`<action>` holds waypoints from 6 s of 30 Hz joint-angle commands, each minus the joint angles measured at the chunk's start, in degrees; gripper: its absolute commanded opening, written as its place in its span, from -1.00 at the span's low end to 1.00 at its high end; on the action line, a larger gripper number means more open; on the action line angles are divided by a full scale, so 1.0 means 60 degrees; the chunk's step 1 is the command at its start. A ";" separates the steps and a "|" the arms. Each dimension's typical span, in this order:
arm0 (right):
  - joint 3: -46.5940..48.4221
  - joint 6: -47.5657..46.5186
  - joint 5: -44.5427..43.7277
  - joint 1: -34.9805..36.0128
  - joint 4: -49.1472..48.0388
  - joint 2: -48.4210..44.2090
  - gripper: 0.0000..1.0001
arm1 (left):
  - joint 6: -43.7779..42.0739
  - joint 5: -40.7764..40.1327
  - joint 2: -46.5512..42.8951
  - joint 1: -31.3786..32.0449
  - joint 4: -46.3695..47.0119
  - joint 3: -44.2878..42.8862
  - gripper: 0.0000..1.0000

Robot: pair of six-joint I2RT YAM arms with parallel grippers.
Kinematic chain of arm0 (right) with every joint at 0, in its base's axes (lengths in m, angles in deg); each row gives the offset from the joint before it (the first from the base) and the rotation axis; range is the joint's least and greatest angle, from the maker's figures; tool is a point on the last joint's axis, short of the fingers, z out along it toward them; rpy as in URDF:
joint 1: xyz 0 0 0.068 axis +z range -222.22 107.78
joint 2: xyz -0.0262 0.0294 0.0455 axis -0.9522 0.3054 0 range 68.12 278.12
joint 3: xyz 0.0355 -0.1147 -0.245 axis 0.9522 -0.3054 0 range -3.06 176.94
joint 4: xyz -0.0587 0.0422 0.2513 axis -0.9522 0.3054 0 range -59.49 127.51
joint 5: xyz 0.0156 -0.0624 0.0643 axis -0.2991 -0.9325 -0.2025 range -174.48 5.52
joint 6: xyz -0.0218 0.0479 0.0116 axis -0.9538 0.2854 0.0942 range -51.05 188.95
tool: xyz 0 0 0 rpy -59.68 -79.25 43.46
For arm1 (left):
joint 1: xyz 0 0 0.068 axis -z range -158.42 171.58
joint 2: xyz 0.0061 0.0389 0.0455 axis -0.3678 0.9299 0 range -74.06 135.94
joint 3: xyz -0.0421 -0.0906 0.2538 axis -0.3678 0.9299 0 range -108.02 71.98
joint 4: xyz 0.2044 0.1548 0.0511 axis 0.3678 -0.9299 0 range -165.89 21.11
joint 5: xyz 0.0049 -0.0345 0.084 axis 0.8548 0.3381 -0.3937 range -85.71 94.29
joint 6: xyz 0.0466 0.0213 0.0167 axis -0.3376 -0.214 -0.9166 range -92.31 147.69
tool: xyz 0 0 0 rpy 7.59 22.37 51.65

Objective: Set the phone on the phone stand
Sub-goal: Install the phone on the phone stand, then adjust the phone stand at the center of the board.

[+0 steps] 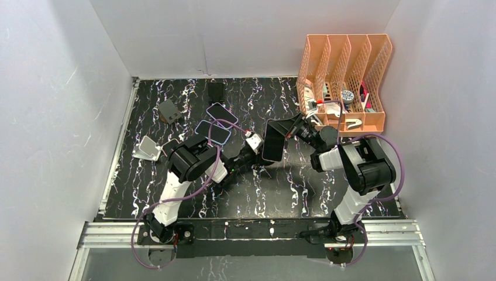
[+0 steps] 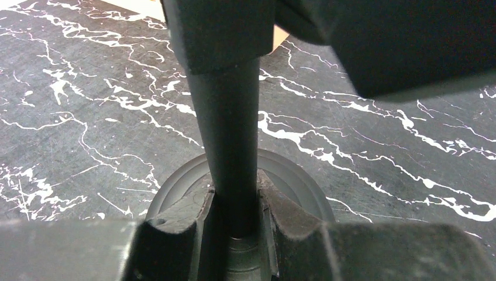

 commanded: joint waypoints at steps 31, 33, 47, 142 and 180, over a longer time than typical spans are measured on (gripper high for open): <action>-0.0858 -0.2052 0.0356 -0.1228 -0.2480 -0.0653 0.40 | -0.0270 0.2018 0.0771 0.1572 -0.2287 0.1256 -1.00; -0.0895 -0.1717 0.0896 -0.1394 -0.2483 -0.0966 0.40 | -0.0171 0.1918 0.0773 0.1404 -0.2216 0.1291 -1.00; -0.1746 0.0832 0.3618 -0.2687 -0.2461 -0.1423 0.39 | -0.0066 0.0928 0.0564 0.0488 -0.1593 0.1882 -1.00; 0.1394 -0.6909 0.0175 -0.0755 0.6367 -0.8350 0.97 | 0.0712 0.1298 -0.3563 -0.0676 -0.4334 0.1156 0.97; 1.6146 -1.0966 -0.2904 0.2208 1.7232 0.3009 0.97 | 0.0283 0.6149 0.0281 -0.7488 -1.0024 -0.8328 0.51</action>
